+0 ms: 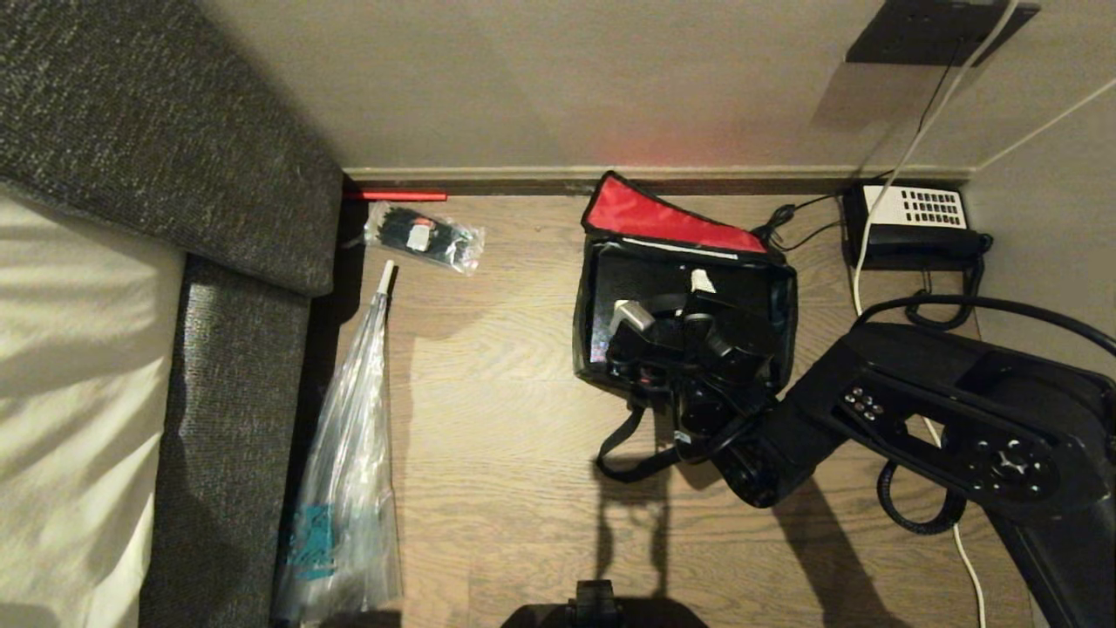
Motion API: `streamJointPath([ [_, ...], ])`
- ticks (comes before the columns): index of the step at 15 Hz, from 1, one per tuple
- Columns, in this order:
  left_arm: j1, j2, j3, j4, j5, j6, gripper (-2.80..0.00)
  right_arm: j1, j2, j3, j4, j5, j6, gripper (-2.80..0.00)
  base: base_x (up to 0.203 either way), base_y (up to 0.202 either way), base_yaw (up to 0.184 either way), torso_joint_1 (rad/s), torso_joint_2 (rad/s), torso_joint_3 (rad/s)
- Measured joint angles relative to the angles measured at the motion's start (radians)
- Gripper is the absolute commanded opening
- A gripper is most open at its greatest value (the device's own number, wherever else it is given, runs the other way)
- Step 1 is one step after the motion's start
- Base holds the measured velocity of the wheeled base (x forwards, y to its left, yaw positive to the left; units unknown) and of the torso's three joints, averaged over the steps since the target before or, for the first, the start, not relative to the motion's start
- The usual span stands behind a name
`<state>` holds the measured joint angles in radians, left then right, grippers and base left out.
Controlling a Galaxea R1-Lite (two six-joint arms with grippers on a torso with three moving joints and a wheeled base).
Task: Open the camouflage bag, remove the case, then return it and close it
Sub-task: Place the black box back, then close the top of the storage box
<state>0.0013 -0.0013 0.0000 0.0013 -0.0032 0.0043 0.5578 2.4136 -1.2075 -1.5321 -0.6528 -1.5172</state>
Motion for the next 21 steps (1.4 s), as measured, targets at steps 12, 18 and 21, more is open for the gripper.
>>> streamJointPath([
  [12,0.0,0.0,0.0,0.0,0.0,0.0,-2.8,0.051,-0.217,0.302,0.018,0.005,0.019,-0.96,0.0,0.0,0.0,0.0,0.0,0.0],
  [18,0.0,0.0,0.0,0.0,0.0,0.0,-2.8,0.048,-0.455,0.435,0.078,-0.047,0.075,-2.8,0.0,0.0,0.0,0.0,0.0,0.0],
  [21,0.0,0.0,0.0,0.0,0.0,0.0,-2.8,0.006,-0.583,0.48,0.252,-0.103,0.26,-2.8,0.0,0.0,0.0,0.0,0.0,0.0],
])
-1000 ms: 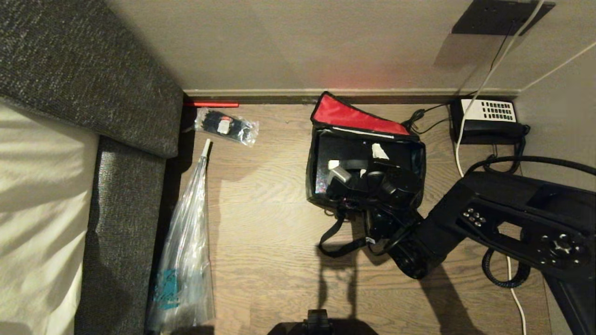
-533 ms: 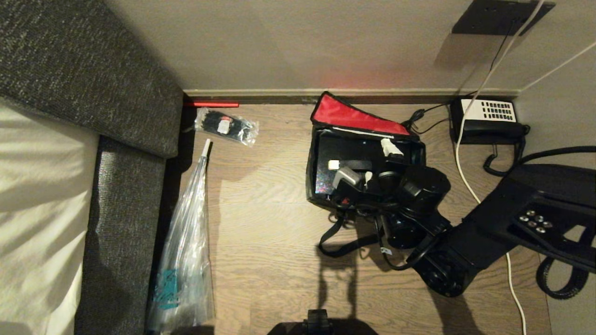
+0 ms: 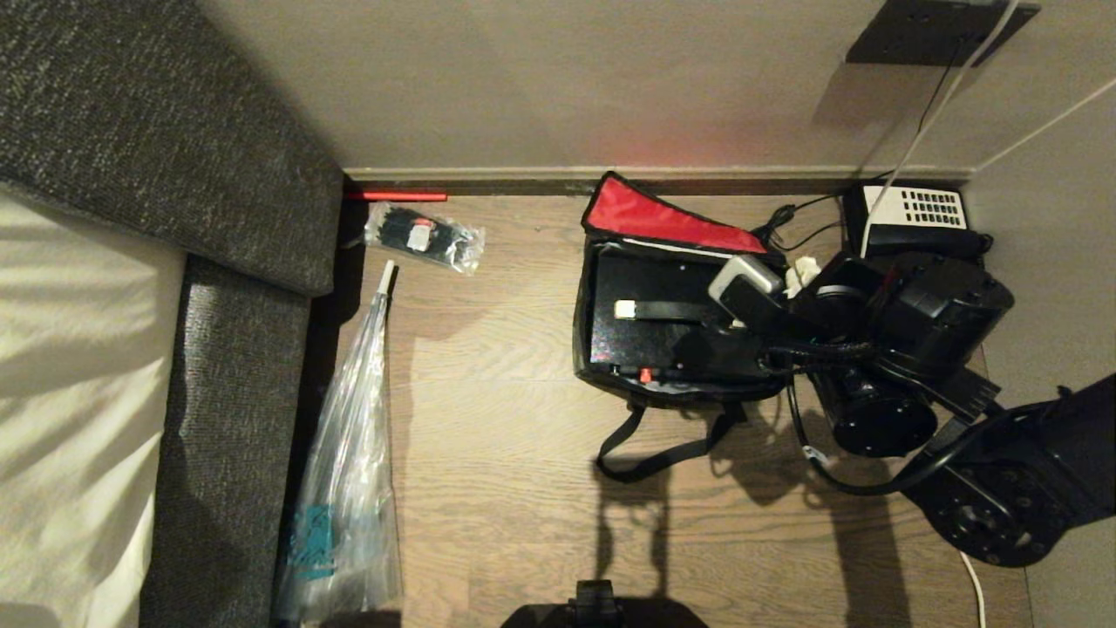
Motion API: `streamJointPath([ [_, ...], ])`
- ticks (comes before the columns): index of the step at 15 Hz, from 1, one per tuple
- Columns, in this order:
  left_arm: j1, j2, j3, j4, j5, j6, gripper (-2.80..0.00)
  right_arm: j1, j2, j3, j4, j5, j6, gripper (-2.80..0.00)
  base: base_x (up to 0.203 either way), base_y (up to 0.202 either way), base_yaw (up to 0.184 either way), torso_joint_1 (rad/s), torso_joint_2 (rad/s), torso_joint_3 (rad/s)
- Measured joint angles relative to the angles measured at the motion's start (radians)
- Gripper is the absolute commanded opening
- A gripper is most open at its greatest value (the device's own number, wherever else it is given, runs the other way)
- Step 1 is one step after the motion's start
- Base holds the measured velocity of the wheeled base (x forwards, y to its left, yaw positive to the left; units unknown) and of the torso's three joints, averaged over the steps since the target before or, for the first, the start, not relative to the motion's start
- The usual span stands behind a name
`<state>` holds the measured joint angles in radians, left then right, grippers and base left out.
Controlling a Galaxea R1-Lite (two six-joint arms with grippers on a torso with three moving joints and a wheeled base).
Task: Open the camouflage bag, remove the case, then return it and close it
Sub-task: Close the top of the storage box
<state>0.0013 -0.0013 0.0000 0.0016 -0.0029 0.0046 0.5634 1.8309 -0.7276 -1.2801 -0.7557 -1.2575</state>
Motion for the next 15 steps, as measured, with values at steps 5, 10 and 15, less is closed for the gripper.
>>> streamJointPath([
  [5,0.0,0.0,0.0,0.0,0.0,0.0,-2.8,-0.06,-0.13,-0.065,0.543,0.036,0.619,-2.8,0.0,0.0,0.0,0.0,0.0,0.0],
  [10,0.0,0.0,0.0,-0.001,-0.001,0.0,-2.8,-0.193,-0.224,-0.22,1.17,0.317,1.18,-2.8,0.0,0.0,0.0,0.0,0.0,0.0],
  [15,0.0,0.0,0.0,0.0,0.0,0.0,-2.8,-0.357,-0.15,-0.307,1.011,0.685,1.67,-2.8,0.0,0.0,0.0,0.0,0.0,0.0],
])
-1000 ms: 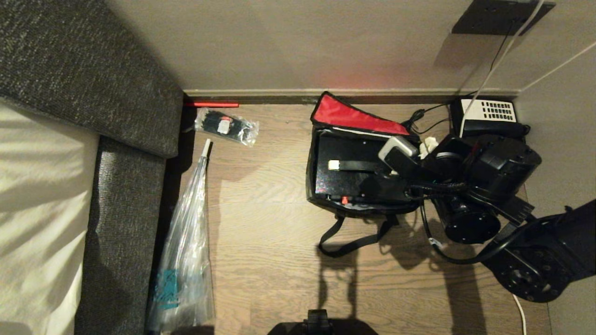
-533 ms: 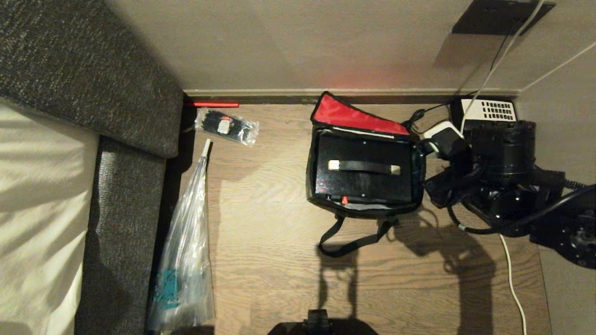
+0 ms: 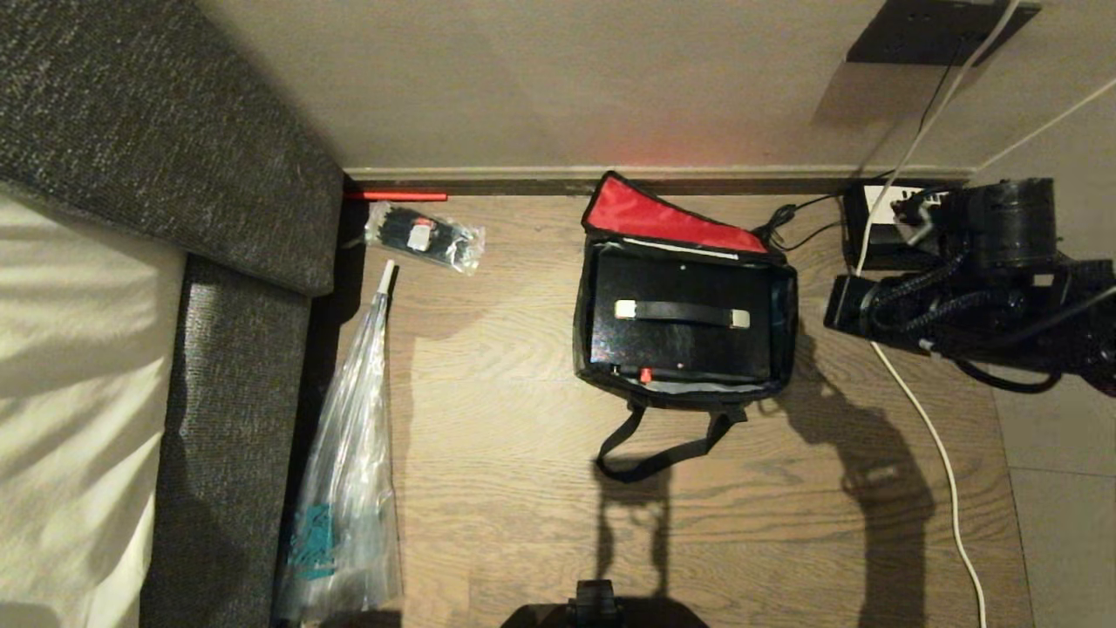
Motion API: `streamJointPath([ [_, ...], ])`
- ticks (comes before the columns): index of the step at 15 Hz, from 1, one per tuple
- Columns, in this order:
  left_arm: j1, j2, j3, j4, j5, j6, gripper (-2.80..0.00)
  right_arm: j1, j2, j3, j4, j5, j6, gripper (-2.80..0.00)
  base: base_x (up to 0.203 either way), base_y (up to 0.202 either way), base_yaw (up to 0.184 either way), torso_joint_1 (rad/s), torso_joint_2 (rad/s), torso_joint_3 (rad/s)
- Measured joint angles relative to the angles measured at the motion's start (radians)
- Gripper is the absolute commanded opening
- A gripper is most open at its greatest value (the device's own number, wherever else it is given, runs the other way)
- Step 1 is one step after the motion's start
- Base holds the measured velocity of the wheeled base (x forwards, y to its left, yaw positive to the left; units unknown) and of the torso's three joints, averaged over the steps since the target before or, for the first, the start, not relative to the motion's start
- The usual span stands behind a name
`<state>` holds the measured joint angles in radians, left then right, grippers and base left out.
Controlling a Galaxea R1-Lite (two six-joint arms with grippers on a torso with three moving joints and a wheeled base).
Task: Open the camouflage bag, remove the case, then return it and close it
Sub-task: Close the top of the storage box
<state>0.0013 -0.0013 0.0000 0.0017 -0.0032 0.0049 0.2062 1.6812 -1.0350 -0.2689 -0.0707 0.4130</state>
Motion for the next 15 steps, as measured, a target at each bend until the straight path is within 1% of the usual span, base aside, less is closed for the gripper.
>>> streamJointPath([
  [2,0.0,0.0,0.0,0.0,0.0,-0.001,-2.8,-0.043,0.067,-0.114,-0.041,0.015,0.169,-2.8,0.0,0.0,0.0,0.0,0.0,0.0],
  [3,0.0,0.0,0.0,0.0,0.0,-0.001,-2.8,-0.075,0.108,-0.163,-0.047,0.028,0.227,-2.8,0.0,0.0,0.0,0.0,0.0,0.0],
  [6,0.0,0.0,0.0,0.0,0.0,0.0,-2.8,-0.166,0.234,-0.298,-0.09,0.067,0.299,-2.8,0.0,0.0,0.0,0.0,0.0,0.0],
  [8,0.0,0.0,0.0,0.0,0.0,0.0,-2.8,-0.205,0.314,-0.376,-0.088,0.091,0.324,-2.8,0.0,0.0,0.0,0.0,0.0,0.0],
  [9,0.0,0.0,0.0,0.0,0.0,-0.001,-2.8,-0.223,0.352,-0.406,-0.086,0.1,0.349,-2.8,0.0,0.0,0.0,0.0,0.0,0.0],
  [10,0.0,0.0,0.0,0.0,0.0,-0.001,-2.8,-0.234,0.382,-0.434,-0.09,0.116,0.394,-2.8,0.0,0.0,0.0,0.0,0.0,0.0],
  [12,0.0,0.0,0.0,0.0,0.0,-0.001,-2.8,-0.243,0.427,-0.475,-0.09,0.187,0.509,-2.8,0.0,0.0,0.0,0.0,0.0,0.0],
  [14,0.0,0.0,0.0,0.0,0.0,0.0,-2.8,-0.244,0.466,-0.504,-0.085,0.237,0.631,-2.8,0.0,0.0,0.0,0.0,0.0,0.0],
  [15,0.0,0.0,0.0,0.0,0.0,0.0,-2.8,-0.243,0.484,-0.527,-0.071,0.264,0.664,-2.8,0.0,0.0,0.0,0.0,0.0,0.0],
])
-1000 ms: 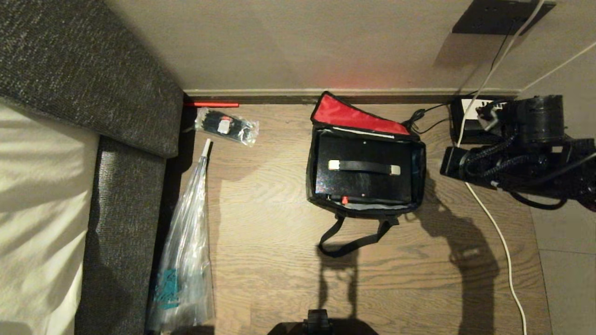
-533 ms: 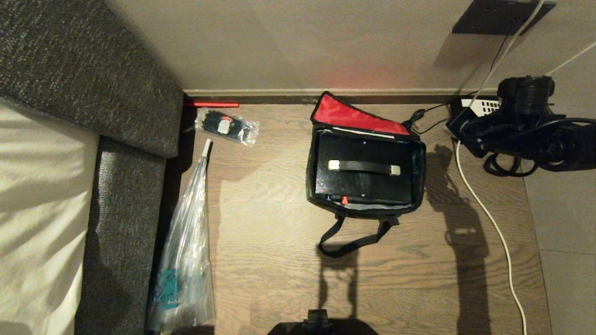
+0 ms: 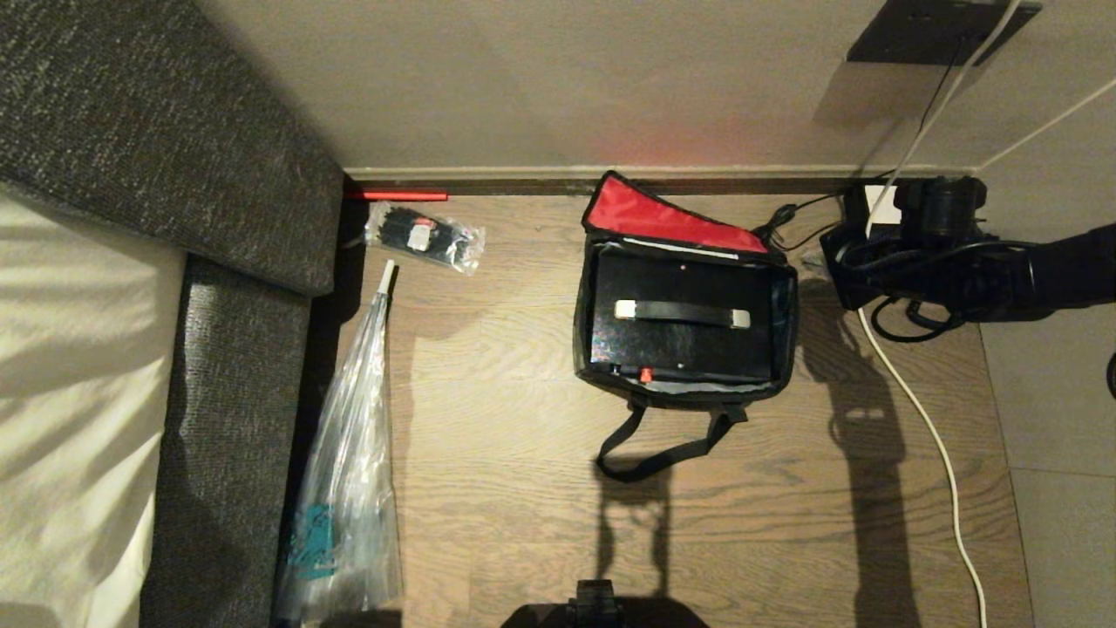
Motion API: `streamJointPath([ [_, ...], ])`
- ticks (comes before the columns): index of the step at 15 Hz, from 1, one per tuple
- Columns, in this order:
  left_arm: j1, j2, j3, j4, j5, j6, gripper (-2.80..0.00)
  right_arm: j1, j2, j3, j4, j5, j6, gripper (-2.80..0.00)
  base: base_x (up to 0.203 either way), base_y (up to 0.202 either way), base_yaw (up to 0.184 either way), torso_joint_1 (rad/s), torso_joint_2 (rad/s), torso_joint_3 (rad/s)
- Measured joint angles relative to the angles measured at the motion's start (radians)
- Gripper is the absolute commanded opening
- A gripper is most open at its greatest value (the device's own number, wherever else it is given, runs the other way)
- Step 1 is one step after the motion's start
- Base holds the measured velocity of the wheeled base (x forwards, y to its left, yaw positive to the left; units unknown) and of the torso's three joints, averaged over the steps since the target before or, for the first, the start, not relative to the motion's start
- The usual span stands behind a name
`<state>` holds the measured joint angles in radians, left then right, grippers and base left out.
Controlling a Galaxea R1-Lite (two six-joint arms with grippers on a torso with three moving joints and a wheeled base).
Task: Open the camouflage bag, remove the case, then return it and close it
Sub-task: Close the top of the storage box
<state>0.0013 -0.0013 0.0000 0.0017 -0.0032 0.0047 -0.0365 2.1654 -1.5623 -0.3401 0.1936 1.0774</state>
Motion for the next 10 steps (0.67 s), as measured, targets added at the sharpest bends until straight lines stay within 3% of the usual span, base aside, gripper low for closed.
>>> streamJointPath([
  [2,0.0,0.0,0.0,-0.001,0.0,0.0,-2.8,0.003,0.021,-0.04,0.072,0.042,-0.015,-2.8,0.0,0.0,0.0,0.0,0.0,0.0],
  [5,0.0,0.0,0.0,0.0,0.0,0.0,-2.8,-0.02,0.026,-0.067,0.139,0.15,-0.134,-2.8,0.0,0.0,0.0,0.0,0.0,0.0],
  [7,0.0,0.0,0.0,0.0,0.0,0.0,-2.8,-0.027,0.021,-0.069,0.134,0.166,-0.207,-2.8,0.0,0.0,0.0,0.0,0.0,0.0],
  [10,0.0,0.0,0.0,0.0,0.0,0.0,-2.8,-0.034,0.004,-0.016,0.183,0.162,-0.441,-2.8,0.0,0.0,0.0,0.0,0.0,0.0],
])
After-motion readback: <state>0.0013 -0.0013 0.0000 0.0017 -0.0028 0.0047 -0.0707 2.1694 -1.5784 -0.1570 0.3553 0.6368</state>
